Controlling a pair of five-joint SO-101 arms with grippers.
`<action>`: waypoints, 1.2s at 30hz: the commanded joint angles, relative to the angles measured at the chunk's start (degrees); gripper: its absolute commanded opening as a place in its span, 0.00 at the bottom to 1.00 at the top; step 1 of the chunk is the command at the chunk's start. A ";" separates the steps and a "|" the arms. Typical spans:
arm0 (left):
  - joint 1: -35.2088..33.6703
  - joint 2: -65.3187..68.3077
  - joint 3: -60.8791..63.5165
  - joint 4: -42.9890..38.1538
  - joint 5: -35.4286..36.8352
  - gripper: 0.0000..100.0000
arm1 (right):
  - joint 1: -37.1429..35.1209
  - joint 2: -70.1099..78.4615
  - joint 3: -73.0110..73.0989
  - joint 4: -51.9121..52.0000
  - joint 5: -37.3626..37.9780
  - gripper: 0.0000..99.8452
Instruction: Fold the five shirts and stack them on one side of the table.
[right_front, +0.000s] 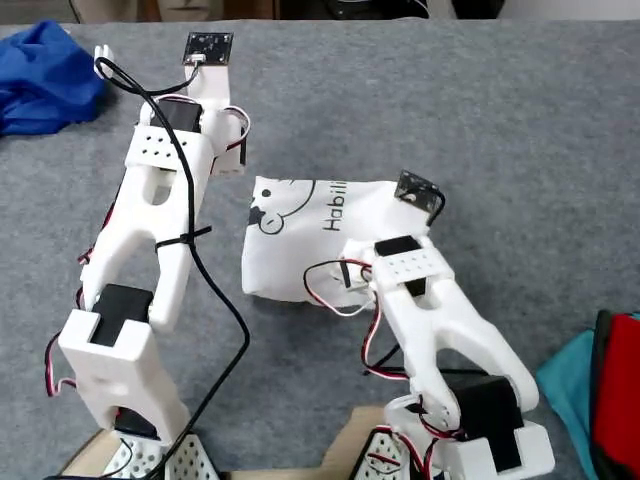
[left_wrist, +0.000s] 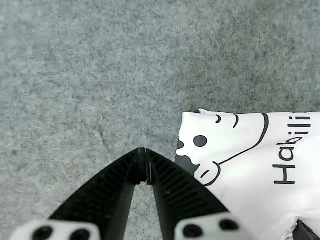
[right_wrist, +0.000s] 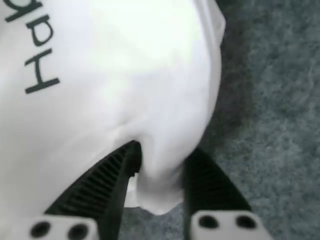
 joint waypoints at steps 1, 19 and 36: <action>0.53 -0.48 -0.26 -1.05 -0.35 0.02 | 2.07 -1.01 -1.63 0.53 1.85 0.01; 0.44 -0.48 -0.26 -1.05 -0.35 0.02 | 17.89 -1.01 -12.00 -0.53 39.12 0.01; 0.44 -0.48 -0.26 -1.05 -0.35 0.02 | 18.07 -1.54 -12.26 -5.19 46.33 0.30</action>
